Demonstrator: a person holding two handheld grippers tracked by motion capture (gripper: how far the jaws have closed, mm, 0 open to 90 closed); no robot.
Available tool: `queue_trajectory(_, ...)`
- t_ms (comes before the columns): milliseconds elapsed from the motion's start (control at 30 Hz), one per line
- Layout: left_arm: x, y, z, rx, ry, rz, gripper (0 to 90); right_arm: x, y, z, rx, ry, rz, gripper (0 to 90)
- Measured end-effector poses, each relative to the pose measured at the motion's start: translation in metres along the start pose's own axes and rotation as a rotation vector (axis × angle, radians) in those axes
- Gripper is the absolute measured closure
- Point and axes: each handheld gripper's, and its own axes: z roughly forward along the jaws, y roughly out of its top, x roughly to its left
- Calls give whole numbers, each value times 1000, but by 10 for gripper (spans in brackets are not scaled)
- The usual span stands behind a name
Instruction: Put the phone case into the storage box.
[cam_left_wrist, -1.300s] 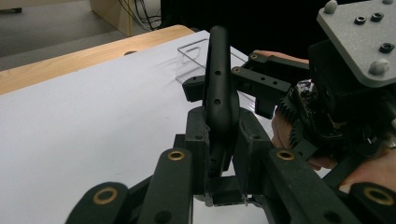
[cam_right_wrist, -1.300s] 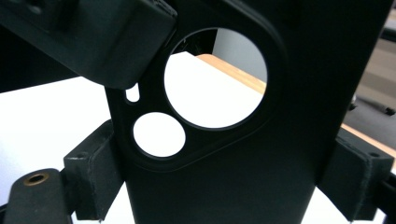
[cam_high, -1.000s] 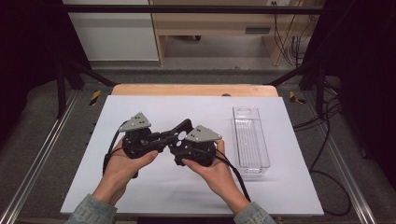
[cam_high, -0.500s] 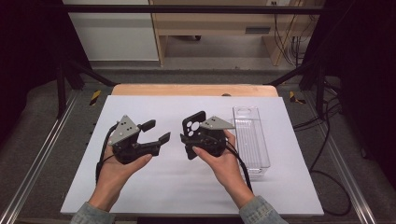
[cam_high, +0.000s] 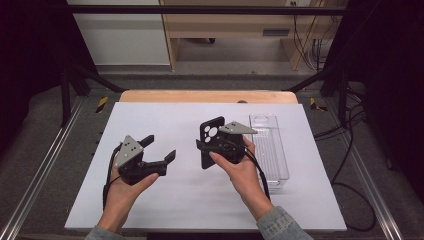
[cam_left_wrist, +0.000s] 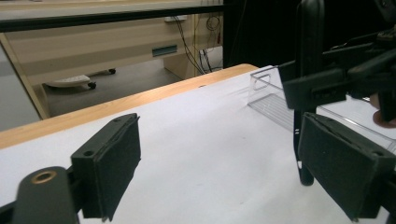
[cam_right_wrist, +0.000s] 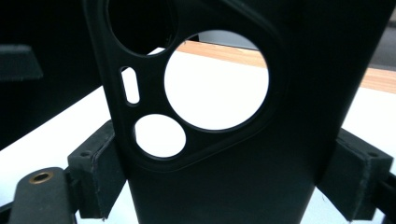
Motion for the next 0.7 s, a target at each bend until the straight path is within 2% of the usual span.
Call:
queue_trajectory(167,8,-20,-5,-4,16,-13,91,-2,1,2,7,-10,11,141)
queue_trajectory(300,13,-38,-13,-8,52,10,77,-5,4,3,7,-4,31,142)
queue_trajectory(400,17,-50,-21,-4,62,24,64,-9,8,2,1,-16,41,142)
queue_trajectory(467,21,-55,-26,-12,66,23,59,-11,11,0,-4,-19,50,142)
queue_trajectory(700,32,-65,-40,-25,80,17,40,-16,17,-1,-16,-42,38,142)
